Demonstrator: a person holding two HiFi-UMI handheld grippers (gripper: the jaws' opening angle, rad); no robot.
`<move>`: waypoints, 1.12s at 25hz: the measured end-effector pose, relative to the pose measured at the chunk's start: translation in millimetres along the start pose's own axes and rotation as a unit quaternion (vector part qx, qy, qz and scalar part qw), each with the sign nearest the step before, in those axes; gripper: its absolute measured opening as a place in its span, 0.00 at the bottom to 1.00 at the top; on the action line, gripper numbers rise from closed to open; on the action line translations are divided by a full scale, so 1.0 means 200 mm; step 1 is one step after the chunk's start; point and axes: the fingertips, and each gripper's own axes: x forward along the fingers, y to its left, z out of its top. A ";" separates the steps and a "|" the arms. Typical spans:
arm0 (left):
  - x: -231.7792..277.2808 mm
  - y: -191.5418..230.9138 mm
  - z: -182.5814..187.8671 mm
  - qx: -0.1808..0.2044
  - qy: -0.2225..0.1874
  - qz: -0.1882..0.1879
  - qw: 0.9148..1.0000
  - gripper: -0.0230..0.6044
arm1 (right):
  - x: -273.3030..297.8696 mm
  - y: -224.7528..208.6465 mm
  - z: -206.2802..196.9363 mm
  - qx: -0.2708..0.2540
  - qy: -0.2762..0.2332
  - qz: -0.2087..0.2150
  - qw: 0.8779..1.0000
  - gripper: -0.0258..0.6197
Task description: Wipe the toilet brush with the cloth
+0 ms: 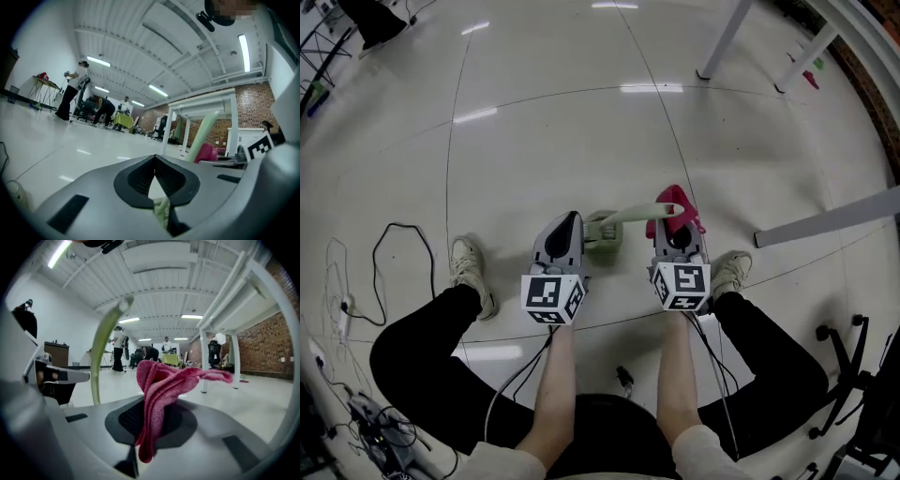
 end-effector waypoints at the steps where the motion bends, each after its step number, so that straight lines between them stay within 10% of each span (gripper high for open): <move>1: 0.02 0.00 -0.09 0.003 0.015 -0.005 1.000 0.04 | 0.08 0.03 -0.11 -0.003 0.016 0.016 1.000 0.09; 14: 0.07 -0.01 -0.76 -0.004 0.151 -0.044 0.988 0.04 | 0.36 0.23 -0.79 0.009 0.101 0.166 0.981 0.09; 28: 0.13 -0.09 -0.78 -0.015 0.152 -0.063 0.986 0.04 | 0.07 0.34 -0.88 0.069 0.111 0.153 0.980 0.09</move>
